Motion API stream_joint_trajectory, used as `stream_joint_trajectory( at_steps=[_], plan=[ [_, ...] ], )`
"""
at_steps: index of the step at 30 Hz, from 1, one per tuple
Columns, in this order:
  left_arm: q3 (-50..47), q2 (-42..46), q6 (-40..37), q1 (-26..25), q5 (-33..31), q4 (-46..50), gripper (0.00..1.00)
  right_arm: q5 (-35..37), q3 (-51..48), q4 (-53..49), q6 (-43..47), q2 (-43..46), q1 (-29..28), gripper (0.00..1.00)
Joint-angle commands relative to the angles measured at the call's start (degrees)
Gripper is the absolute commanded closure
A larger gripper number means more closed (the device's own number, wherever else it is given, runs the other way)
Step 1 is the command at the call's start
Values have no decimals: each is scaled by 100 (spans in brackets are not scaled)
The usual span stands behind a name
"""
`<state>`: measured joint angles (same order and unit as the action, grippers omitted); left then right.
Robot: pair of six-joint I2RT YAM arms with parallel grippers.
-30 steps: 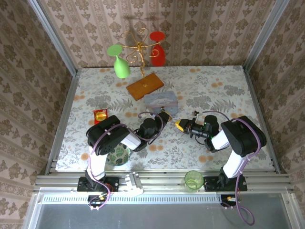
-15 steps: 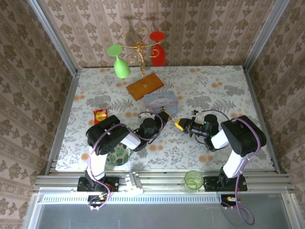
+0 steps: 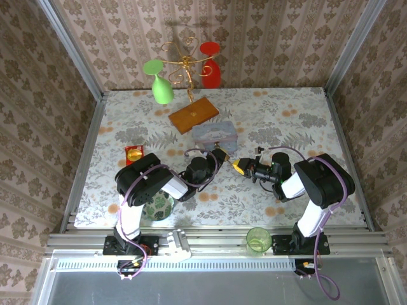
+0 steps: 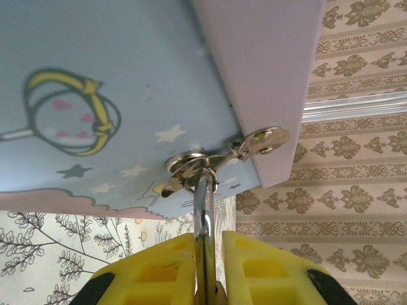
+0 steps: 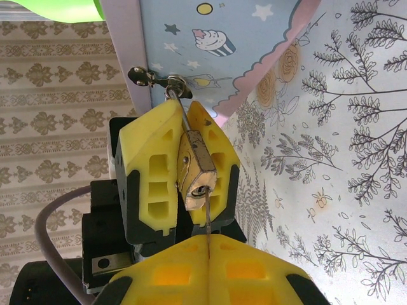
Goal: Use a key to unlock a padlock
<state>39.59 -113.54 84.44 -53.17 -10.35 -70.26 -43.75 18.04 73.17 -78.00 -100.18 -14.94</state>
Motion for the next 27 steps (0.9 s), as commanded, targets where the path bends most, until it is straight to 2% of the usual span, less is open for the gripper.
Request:
stream_joint_trajectory(
  at_steps=[1, 19, 27],
  plan=[
    [167, 25, 45, -68, 124, -471, 100, 79, 94, 149, 85, -72, -42, 100],
    [145, -27, 93, -70, 112, -471, 100, 86, -55, 139, 105, 236, -37, 100],
    [291, -19, 39, -107, 240, -467, 100, 120, 47, 159, 117, 86, -29, 100]
  ],
)
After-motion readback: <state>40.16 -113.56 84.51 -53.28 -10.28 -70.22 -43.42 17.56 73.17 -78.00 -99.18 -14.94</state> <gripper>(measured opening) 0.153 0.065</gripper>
